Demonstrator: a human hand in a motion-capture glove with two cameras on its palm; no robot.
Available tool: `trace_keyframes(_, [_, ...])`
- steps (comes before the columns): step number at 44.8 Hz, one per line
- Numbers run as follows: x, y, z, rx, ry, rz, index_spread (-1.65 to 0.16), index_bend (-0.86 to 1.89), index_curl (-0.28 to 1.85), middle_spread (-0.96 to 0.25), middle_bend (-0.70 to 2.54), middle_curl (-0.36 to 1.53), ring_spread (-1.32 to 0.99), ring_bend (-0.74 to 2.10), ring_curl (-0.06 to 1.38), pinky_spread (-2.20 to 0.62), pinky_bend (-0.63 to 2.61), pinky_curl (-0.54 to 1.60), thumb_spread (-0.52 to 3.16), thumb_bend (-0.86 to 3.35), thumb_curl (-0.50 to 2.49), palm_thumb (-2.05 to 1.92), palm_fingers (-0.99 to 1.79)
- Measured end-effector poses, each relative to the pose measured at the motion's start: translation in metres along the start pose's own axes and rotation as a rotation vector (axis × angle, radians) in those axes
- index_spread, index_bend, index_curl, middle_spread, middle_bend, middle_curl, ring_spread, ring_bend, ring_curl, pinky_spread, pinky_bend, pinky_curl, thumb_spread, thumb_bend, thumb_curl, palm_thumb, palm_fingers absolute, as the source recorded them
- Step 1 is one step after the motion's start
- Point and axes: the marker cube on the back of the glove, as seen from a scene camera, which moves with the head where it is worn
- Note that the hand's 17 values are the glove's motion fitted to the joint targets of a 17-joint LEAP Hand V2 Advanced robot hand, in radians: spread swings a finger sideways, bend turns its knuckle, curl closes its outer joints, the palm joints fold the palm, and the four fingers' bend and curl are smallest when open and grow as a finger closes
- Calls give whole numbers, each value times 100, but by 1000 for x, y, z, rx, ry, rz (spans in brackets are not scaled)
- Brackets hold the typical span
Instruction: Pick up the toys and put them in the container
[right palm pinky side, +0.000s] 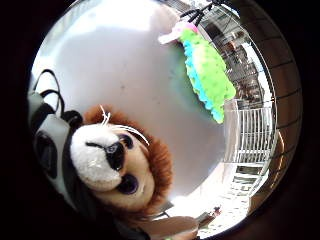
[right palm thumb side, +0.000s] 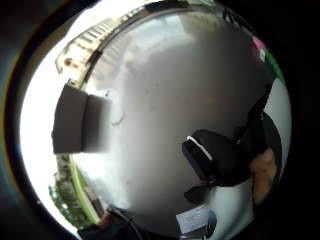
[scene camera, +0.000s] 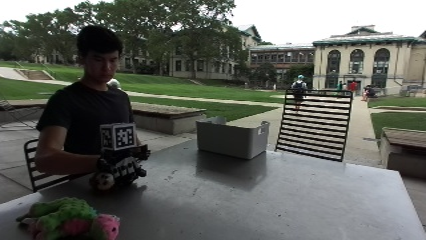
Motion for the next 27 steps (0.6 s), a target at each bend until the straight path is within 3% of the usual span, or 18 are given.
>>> trace_keyframes(4, [0,-9,-1,-71,-10,20,0,96,70,1,72,55,-18,96,41,-43,64,37,115,31,38,80,134])
trace_keyframes(11, [-13,-27,-33,-115,-83,24,3,98,69,16,76,54,-6,103,42,-34,66,39,123,33,38,81,136])
trace_keyframes(14, [-20,-38,-55,-101,-82,18,-1,97,69,2,89,58,-20,108,44,-43,62,37,134,27,34,68,140])
trace_keyframes(15, [-24,-41,-63,-95,-81,18,-1,100,70,4,88,57,-19,108,44,-44,62,37,134,29,34,70,138])
trace_keyframes(18, [-36,-50,-88,-76,-77,24,-4,98,69,-7,97,59,-25,113,45,-45,63,37,143,22,30,55,139])
trace_keyframes(27, [-77,-88,-162,-17,-67,11,-9,98,69,-17,107,61,-31,119,46,-47,68,39,156,14,23,33,135])
